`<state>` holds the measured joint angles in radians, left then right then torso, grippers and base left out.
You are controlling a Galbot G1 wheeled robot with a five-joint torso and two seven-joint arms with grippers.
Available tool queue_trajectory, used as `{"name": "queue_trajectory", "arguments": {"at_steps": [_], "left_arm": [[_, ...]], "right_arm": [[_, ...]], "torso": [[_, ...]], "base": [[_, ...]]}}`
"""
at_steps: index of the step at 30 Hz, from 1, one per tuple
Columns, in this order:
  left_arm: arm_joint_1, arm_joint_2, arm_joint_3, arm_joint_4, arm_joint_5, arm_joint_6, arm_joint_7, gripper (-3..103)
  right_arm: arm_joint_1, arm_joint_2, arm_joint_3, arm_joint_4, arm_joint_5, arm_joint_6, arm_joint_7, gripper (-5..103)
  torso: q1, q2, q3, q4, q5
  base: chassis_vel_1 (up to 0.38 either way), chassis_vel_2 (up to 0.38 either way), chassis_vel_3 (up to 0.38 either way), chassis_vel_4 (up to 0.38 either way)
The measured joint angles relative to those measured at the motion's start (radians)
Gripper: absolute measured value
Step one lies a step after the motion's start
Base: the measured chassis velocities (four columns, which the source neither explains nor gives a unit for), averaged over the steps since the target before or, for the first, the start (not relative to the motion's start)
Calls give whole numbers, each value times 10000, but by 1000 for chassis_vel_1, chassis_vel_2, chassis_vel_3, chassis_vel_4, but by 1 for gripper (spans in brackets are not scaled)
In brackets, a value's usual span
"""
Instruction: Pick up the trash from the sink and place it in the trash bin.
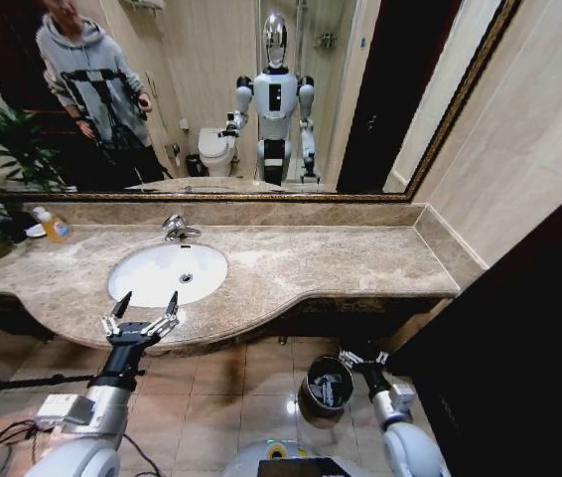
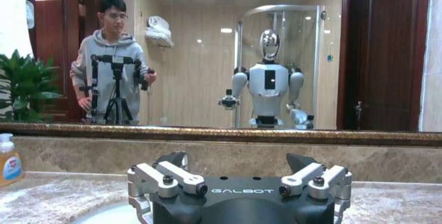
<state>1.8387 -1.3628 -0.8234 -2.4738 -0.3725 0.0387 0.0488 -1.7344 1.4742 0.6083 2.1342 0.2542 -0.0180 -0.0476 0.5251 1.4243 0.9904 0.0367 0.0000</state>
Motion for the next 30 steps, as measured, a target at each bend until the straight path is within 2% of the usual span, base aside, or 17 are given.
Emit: {"name": "queue_trajectory", "arguments": {"at_steps": [8,13,18,30], "left_arm": [[0,-1,1,0,0,0,0,100],[0,0,0,0,0,0,0,100],[0,0,0,0,0,0,0,100],[0,0,0,0,0,0,0,100]], "right_arm": [[-57,135,-118,1813,-12,-431,-27,100],[285,247,-283,2833,-343,-917,-30,100],[446,266,-313,3037,-930,-1143,-41,100],[448,264,-302,2991,-1022,-1258,-51,100]], "torso": [[0,0,0,0,-2],[0,0,0,1,-1],[0,0,0,1,-1],[0,-2,0,1,-1]], "base": [[0,0,0,0],[0,0,0,0],[0,0,0,0],[0,0,0,0]]}}
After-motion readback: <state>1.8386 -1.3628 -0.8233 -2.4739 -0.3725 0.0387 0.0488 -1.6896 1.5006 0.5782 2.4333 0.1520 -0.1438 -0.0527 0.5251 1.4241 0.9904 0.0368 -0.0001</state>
